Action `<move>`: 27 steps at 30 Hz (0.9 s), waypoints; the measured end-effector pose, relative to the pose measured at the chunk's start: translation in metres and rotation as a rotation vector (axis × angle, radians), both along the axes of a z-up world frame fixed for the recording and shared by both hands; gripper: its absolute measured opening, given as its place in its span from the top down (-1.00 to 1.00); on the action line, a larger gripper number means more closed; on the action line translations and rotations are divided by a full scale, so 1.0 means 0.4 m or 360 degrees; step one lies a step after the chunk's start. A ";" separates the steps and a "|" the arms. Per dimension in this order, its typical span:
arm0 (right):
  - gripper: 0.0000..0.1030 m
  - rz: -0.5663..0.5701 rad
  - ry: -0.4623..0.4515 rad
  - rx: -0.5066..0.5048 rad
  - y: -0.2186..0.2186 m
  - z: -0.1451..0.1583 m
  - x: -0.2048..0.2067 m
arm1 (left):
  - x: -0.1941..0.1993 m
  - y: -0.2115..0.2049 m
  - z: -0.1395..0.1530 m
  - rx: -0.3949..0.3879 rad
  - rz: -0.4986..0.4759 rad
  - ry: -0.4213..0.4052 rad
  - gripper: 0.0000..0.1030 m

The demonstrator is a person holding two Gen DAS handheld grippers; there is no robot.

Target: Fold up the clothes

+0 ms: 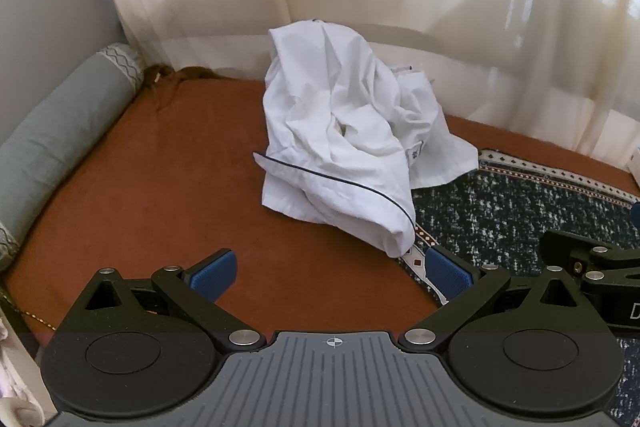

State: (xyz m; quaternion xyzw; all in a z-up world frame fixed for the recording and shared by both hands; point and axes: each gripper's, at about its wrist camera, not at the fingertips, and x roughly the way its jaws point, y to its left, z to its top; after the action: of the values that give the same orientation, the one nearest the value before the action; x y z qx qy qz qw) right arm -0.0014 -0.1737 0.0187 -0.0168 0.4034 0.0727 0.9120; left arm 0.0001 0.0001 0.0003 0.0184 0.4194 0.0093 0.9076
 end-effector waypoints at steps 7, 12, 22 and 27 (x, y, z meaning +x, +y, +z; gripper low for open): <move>-0.99 -0.0006 -0.0007 -0.0006 0.001 -0.005 -0.002 | -0.001 0.001 0.002 -0.0021 -0.0007 -0.0003 -1.00; -0.99 -0.0010 -0.0012 -0.0010 0.001 -0.008 -0.003 | -0.006 0.002 -0.006 -0.0021 -0.0010 -0.0006 -1.00; -0.99 -0.0002 -0.0007 -0.0004 -0.005 -0.002 -0.001 | 0.003 0.002 0.001 -0.0021 -0.0011 0.0005 -1.00; -0.99 -0.0004 -0.0005 0.0002 -0.005 -0.004 -0.005 | 0.001 0.001 0.000 -0.0019 -0.0009 0.0004 -1.00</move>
State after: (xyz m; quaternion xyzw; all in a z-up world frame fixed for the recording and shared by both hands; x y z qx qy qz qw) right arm -0.0036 -0.1756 0.0170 -0.0158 0.4018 0.0718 0.9128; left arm 0.0004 0.0005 0.0005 0.0141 0.4204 0.0043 0.9072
